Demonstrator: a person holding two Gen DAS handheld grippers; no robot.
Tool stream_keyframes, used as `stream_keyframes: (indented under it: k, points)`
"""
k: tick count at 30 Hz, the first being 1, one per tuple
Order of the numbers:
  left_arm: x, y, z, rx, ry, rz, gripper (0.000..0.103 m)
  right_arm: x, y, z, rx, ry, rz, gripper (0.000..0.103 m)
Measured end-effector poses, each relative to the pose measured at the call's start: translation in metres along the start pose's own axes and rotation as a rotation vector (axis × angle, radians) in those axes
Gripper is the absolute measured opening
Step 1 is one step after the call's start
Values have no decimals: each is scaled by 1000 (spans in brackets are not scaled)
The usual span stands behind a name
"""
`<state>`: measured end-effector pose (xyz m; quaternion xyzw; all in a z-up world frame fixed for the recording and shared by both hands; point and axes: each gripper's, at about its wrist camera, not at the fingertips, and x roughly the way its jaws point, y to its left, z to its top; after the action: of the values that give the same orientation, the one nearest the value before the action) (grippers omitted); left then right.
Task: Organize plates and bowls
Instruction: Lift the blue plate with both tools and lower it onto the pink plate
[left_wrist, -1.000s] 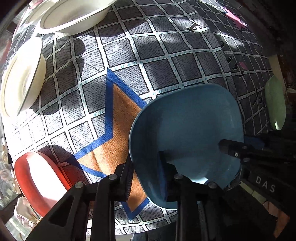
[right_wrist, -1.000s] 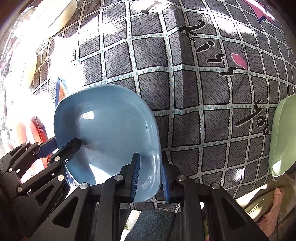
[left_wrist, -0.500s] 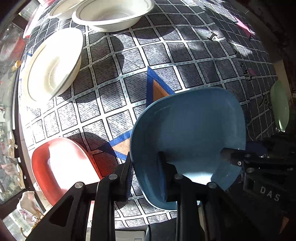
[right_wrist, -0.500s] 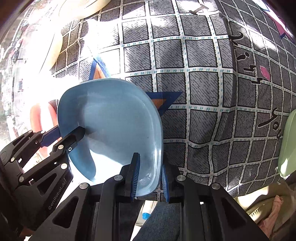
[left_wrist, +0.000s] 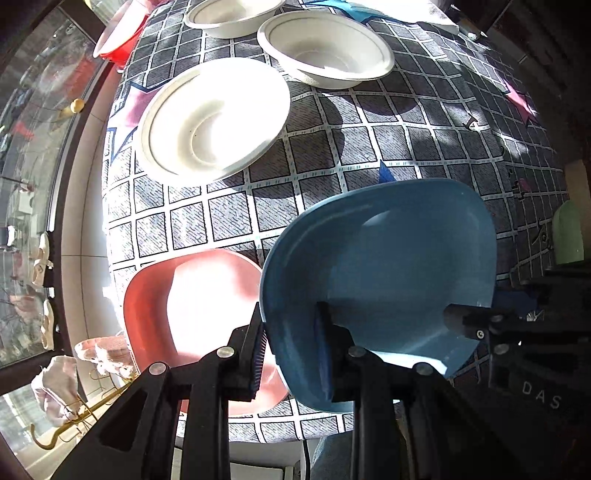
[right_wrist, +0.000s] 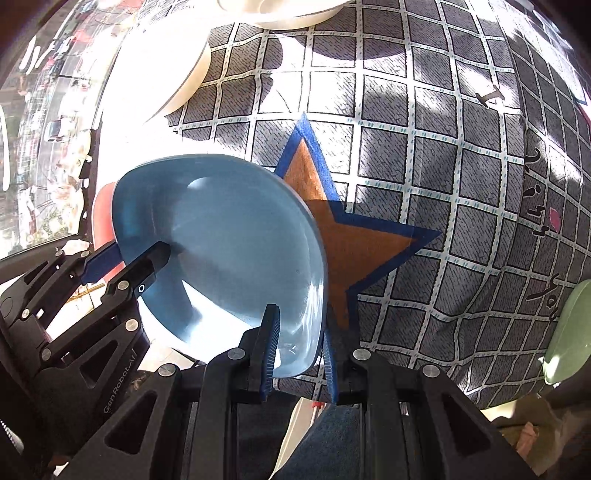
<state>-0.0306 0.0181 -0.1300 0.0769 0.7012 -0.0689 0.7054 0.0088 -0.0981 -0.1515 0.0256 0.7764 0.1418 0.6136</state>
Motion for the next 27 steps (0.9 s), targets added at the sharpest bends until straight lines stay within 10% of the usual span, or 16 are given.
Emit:
stream_keyframes:
  k: [19,20,22,27]
  points:
    - [12,112,-15,-232,10,114,39,90,138,33,-253,85,24,26]
    - [16,115,-14,-251,17,113,45,94,138,35,-241,92,21,28]
    - [23,124,-13,-291,23,108,56,94,134,34,-227,72,3,77]
    - [20,122,-17,-314,-36,85,78,81,99,28,-137,34,20,89]
